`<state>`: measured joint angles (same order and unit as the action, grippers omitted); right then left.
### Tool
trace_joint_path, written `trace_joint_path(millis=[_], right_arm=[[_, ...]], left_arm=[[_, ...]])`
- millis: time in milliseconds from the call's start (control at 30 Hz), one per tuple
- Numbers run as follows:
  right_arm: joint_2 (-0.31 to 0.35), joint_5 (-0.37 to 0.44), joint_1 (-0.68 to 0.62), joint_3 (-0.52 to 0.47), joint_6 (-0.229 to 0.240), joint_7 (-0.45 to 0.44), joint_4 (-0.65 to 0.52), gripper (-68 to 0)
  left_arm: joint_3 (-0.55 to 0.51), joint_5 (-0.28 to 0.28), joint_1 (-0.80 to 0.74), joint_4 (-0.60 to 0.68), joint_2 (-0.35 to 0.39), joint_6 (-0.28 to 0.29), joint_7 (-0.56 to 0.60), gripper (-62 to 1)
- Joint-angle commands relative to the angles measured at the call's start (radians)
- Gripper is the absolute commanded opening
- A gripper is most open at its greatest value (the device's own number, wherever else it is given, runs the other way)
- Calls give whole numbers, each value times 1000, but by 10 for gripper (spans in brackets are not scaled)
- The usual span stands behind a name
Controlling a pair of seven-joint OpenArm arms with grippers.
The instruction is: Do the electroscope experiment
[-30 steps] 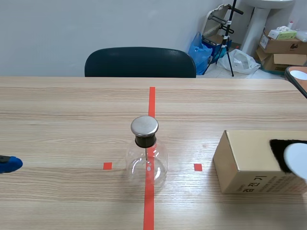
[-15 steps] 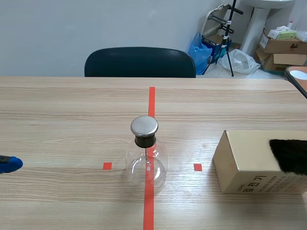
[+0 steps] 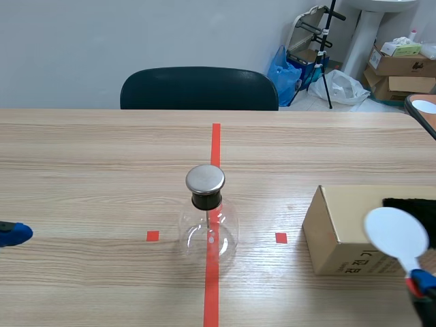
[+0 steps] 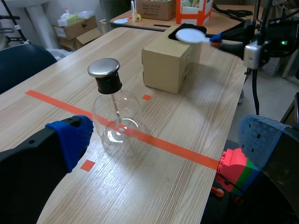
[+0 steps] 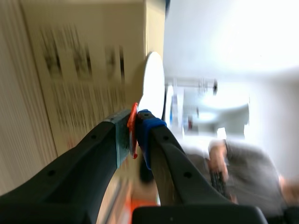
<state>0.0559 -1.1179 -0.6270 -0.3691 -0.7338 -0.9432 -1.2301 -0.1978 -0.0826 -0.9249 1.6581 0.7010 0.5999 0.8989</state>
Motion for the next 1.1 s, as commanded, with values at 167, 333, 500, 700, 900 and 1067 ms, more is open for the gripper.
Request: trace_joint_path(millis=[167,333,500,700,900,1067], right_arm=[[2,-2,-5,-6,-49,440,-14,-658],[5,-3,-2,-6,-49,81,-14,-658],[-3,23,-5,-6,-49,205,-14,-658],[2,2,-4,-6,-49,266,-14,-658],[2,25,-7,-6,-49,64,-14,-658],[5,10,-5,-6,-49,396,-14,-658]], left_arm=[[3,10,-5,12,-5,2,17,14],[3,10,-5,12,-5,2,16,14],[3,10,-5,12,-5,2,2,14],[3,11,-5,12,-5,3,2,14],[3,11,-5,12,-5,17,2,14],[3,11,-5,12,-5,17,3,14]])
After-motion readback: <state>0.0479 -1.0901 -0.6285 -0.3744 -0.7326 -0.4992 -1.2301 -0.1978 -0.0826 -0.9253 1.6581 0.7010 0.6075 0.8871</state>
